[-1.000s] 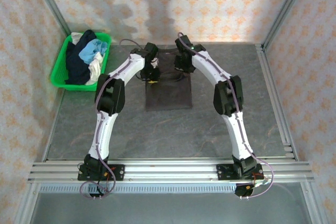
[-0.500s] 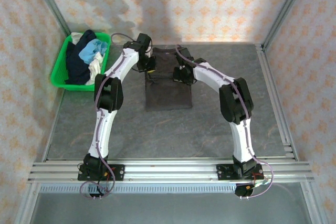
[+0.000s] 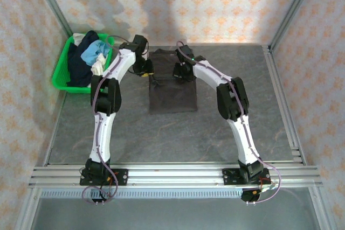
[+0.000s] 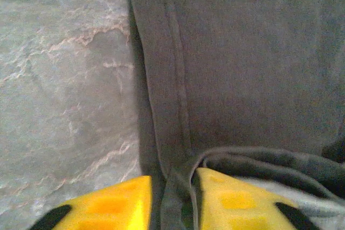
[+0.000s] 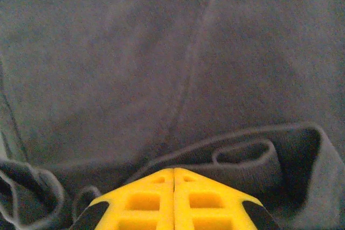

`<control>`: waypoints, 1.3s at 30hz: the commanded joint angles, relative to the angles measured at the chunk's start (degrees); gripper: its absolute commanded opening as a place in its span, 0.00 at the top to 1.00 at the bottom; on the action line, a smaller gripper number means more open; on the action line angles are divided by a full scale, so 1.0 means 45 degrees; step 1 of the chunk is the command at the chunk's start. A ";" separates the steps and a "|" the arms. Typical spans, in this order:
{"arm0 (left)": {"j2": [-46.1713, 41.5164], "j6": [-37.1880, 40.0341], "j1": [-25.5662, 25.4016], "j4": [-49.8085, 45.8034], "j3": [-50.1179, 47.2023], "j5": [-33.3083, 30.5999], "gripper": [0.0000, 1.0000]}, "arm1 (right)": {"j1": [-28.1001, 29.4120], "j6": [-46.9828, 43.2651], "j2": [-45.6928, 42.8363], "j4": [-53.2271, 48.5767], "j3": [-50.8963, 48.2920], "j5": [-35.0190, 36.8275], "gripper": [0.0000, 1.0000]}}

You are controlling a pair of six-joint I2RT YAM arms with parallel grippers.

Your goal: Fold and stack the t-shirts

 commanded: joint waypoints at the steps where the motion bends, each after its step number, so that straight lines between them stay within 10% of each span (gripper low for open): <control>1: -0.1168 0.1508 -0.0486 0.0206 -0.0825 -0.1044 0.62 | -0.0090 0.0183 0.0812 -0.0719 0.1223 0.0603 0.93; 6: -0.1399 0.4449 -0.1650 0.0309 -0.1835 -0.3852 0.47 | -0.0150 -0.0022 0.1661 -0.1841 0.3053 0.0640 0.94; 14: 0.0455 0.4453 -0.1772 -0.0497 -0.0001 -0.4934 0.54 | -0.0443 -0.0259 -0.0369 -0.2120 0.1599 0.1349 0.80; 23: 0.1356 0.2364 -0.1617 -0.0594 0.1414 -0.4136 1.00 | -0.0573 -0.0890 -0.3584 0.0889 -0.3720 0.0615 0.71; 29: 0.1284 0.0869 -0.0741 -0.0446 0.1542 -0.1821 1.00 | -0.0357 -0.2449 -0.4495 0.3010 -0.6114 -0.0210 0.66; 39: 0.2058 -0.0143 -0.0196 -0.0777 0.2437 0.0026 1.00 | 0.0143 -0.2545 -0.2387 0.1907 -0.4124 -0.0182 0.74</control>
